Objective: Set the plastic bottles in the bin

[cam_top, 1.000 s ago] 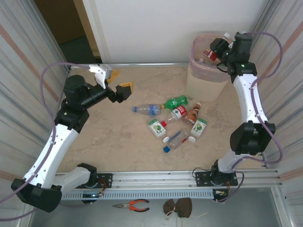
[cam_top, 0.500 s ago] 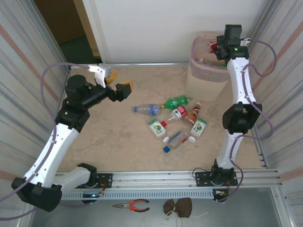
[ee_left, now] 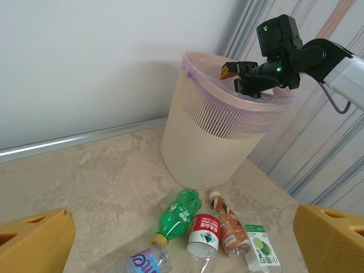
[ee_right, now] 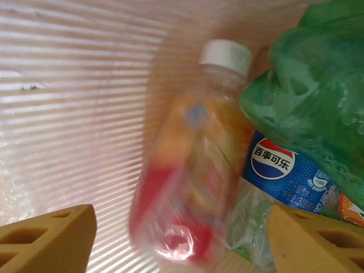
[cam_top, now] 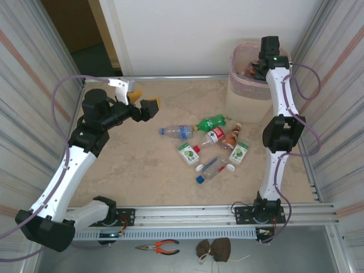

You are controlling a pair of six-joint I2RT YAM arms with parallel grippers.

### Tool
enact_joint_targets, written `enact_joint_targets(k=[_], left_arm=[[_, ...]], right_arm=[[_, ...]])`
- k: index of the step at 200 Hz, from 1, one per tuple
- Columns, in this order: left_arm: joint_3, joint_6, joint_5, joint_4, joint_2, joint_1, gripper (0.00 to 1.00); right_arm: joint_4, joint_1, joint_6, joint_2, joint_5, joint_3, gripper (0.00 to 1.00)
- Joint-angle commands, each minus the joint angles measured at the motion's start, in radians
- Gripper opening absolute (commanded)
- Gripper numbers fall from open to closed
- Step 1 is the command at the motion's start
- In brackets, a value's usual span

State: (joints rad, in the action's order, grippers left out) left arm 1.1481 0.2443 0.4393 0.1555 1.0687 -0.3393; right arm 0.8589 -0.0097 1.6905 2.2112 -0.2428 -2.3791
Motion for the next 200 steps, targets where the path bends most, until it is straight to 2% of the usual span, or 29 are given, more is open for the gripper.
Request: enact_joint_targets(k=[1, 27, 109, 165, 200], left_arm=[[0.019, 0.018, -0.014, 0.001, 0.01, 0.011, 0.99], [0.019, 0.023, -0.014, 0.006, 0.013, 0.011, 0.98], [0.033, 0.086, -0.081, 0.087, 0.04, 0.011, 0.97], [0.018, 0.186, -0.098, 0.111, 0.079, 0.011, 0.94], [-0.002, 0.296, -0.157, 0.15, 0.118, 0.011, 0.9]], right_arm=[[0.052, -0.001, 0.044, -0.004, -0.06, -0.037, 0.86], [0.058, 0.004, 0.044, -0.02, -0.065, -0.038, 0.9], [0.071, 0.027, 0.012, -0.115, -0.095, -0.038, 0.89], [0.06, 0.027, -0.14, -0.204, -0.065, -0.035, 0.89], [0.028, 0.019, -0.346, -0.254, -0.005, -0.034, 0.88]])
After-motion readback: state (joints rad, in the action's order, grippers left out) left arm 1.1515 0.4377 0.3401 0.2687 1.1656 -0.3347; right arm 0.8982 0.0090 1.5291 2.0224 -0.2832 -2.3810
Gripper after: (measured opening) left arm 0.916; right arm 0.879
